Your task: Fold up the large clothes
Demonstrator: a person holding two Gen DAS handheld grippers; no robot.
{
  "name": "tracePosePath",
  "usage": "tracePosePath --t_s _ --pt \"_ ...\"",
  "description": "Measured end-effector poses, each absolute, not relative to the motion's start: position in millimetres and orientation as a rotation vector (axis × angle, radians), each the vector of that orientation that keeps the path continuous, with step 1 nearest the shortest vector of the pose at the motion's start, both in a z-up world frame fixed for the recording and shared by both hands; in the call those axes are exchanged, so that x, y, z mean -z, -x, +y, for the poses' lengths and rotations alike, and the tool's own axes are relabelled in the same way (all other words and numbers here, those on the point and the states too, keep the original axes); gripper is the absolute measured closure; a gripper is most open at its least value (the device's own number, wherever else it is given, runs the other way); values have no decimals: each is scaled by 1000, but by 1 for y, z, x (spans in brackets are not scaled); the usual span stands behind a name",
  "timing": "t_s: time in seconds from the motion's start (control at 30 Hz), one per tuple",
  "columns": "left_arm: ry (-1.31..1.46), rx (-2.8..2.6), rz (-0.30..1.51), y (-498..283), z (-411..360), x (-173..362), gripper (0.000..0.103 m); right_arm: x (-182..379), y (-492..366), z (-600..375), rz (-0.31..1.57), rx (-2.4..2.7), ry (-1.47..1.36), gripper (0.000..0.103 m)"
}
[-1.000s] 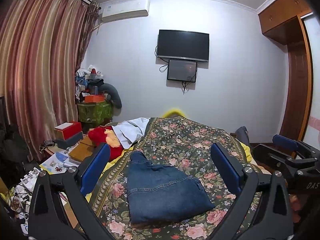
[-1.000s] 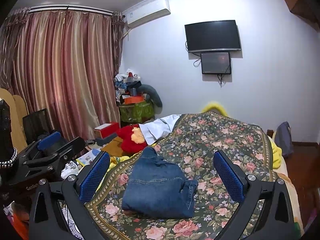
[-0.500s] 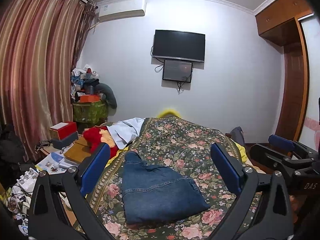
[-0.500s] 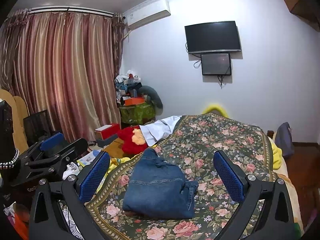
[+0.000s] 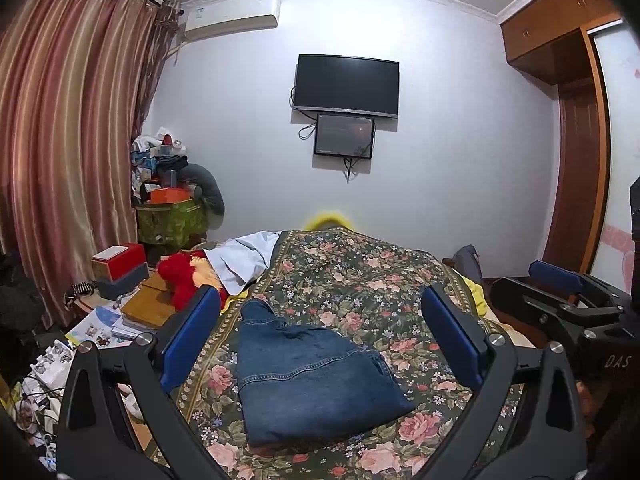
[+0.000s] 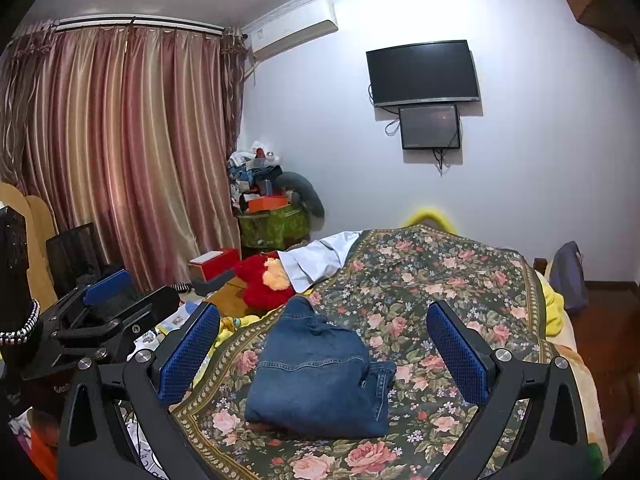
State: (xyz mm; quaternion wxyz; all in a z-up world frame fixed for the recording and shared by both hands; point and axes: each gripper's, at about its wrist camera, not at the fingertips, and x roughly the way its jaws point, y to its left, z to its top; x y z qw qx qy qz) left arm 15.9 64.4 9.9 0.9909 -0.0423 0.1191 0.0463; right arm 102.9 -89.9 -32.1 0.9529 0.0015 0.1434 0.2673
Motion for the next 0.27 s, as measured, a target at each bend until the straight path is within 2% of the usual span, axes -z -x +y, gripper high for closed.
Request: tracePosePath --t_s 0.27 --pt "95 -90 240 -16 64 -11 2 30 -105 -86 295 -537 -11 0"
